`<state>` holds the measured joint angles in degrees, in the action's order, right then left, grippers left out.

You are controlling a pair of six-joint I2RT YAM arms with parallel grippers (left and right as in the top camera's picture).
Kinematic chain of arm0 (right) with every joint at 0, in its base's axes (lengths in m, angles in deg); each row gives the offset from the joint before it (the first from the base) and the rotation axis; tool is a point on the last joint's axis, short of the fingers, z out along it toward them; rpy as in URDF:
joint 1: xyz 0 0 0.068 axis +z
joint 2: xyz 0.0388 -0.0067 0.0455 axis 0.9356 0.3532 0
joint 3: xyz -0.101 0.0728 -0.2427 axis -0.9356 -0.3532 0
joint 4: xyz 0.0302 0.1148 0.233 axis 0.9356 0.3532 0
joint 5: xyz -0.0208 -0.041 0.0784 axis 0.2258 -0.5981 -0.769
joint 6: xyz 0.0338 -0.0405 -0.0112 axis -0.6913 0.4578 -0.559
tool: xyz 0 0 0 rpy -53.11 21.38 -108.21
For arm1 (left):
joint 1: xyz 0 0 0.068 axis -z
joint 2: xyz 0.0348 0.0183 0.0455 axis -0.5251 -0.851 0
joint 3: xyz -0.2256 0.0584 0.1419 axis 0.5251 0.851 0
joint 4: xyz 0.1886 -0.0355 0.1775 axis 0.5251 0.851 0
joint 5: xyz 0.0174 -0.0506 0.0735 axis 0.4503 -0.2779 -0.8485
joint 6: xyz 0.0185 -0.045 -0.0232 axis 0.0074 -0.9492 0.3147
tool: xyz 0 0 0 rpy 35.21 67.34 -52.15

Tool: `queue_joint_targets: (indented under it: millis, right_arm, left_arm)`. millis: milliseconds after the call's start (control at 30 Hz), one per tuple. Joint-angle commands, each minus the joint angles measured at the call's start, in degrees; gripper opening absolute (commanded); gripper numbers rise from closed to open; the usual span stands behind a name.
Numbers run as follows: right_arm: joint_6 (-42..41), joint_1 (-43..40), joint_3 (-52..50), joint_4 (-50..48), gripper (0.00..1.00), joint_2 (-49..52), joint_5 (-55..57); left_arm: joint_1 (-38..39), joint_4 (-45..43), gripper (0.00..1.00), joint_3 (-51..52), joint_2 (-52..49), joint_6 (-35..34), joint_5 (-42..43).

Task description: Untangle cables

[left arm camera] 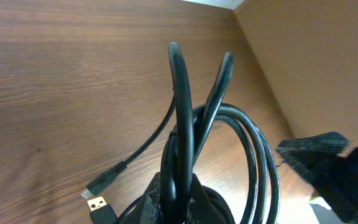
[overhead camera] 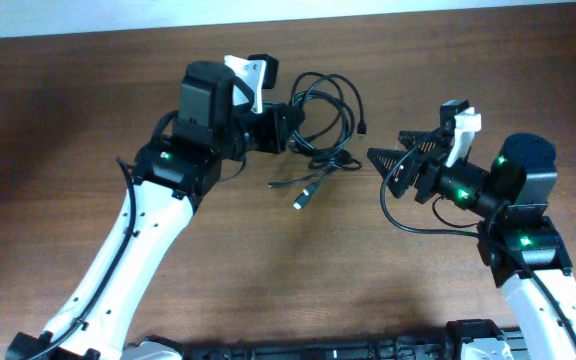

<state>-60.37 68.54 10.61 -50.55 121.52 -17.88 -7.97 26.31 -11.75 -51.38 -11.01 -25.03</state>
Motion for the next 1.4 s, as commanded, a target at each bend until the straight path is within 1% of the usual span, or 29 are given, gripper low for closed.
queue_joint_targets:
  millis: [0, 100, 200, 400, 433, 467, 500, 533, 567, 600, 633, 667, 733, 767, 800, 833, 867, 933, 967, 1133, 1267, 1367]
  right_arm:
    - [-1.86, 0.00, -0.09, -0.44, 0.91, 0.07, -2.62]
    - [-1.88, 0.00, -0.09, -0.42, 0.91, 0.07, -2.64]
    - [-2.10, 0.00, -0.09, -0.42, 0.91, 0.07, -2.67]
    - [-2.10, 0.00, -0.09, -0.42, 0.91, 0.07, -2.67]
    - [-2.08, 0.00, -0.09, -0.42, 0.86, 0.07, -2.67]
    - [-2.05, 0.00, -0.09, -0.42, 0.75, 0.07, -2.67]
    - [-2.05, 0.00, -0.09, -0.42, 0.63, 0.07, -2.67]
    - [-2.05, 0.00, -0.09, -0.42, 0.47, 0.07, -2.67]
    - [-2.03, 0.00, -0.09, -0.42, 0.29, 0.09, -2.64]
    - [-2.03, 0.00, -0.09, -0.39, 0.13, 0.09, -2.62]
    - [-2.03, 0.00, -0.09, -0.42, 0.07, 0.09, -2.62]
    - [-2.01, 0.00, -0.09, -0.39, 0.04, 0.09, -2.60]
    - [-1.92, 0.00, -0.09, -0.42, 0.04, 0.09, -2.60]
    - [-1.55, 0.00, -0.09, -0.39, 0.04, 0.09, -2.47]
    - [-1.53, 0.00, -0.09, -0.42, 0.04, 0.07, -1.99]
    - [-1.36, 0.00, -0.09, -0.44, 0.04, 0.07, -1.92]
    - [-1.36, 0.00, -0.09, -0.46, 0.04, 0.07, -1.31]
    - [-1.38, 0.00, -0.09, -0.44, 0.04, 0.07, 0.02]
    - [-1.36, 0.00, -0.09, -0.46, 0.04, 0.07, 0.76]
    - [-1.36, -0.07, -0.09, -0.66, 0.04, 0.07, 2.58]
    - [-1.40, -0.04, -0.09, -3.72, 0.04, 0.07, 2.54]
    - [-1.40, -0.04, -0.09, -6.62, 0.04, 0.07, 2.51]
  left_arm:
    - [1.77, -2.16, 0.00, -1.20, 0.98, -1.57, 2.43]
    - [3.37, -2.95, 0.00, -1.20, 0.98, -1.31, 2.43]
    - [5.66, -3.98, 0.00, -1.20, 0.98, 0.85, 2.34]
    - [8.63, -6.86, 0.00, -1.20, 0.98, 1.01, 2.19]
    - [8.66, -6.80, 0.00, -1.20, 0.98, 1.01, 2.19]
    - [8.74, -6.67, 0.00, -1.20, 0.98, 1.01, 2.19]
    - [9.01, -6.64, 0.00, -1.20, 0.98, 1.01, 2.19]
    - [9.35, -6.69, 0.00, -1.20, 0.98, 1.01, 2.19]
    - [9.73, -6.78, 0.01, -1.20, 0.98, 1.01, 2.16]
    - [10.12, -6.88, 0.07, -1.20, 0.98, 1.01, 2.16]
    - [10.34, -6.91, 0.17, -1.20, 0.98, 1.01, 2.14]
    - [10.45, -6.84, 0.30, -1.20, 0.98, 1.01, 2.19]
    - [10.45, -6.67, 0.54, -1.20, 0.98, 1.01, 2.16]
    - [10.43, -6.64, 0.70, -1.20, 0.98, 1.01, 2.19]
    - [10.43, -6.64, 0.82, -1.20, 0.98, 1.01, 2.16]
    - [10.43, -6.62, 0.88, -1.20, 0.98, 1.01, 2.16]
    - [10.38, -6.62, 0.92, -1.20, 0.98, 1.01, 2.19]
    - [10.36, -6.60, 0.96, -1.20, 0.98, 1.03, 2.16]
    - [10.25, -6.54, 1.00, -1.20, 0.98, 1.07, 2.12]
    - [8.85, -3.82, 0.99, -1.20, 0.98, 2.78, 1.68]
    - [8.48, 1.03, 0.99, -1.20, 0.98, 2.71, -4.20]
    - [8.50, 2.05, 0.99, -1.20, 0.98, 1.70, -4.24]
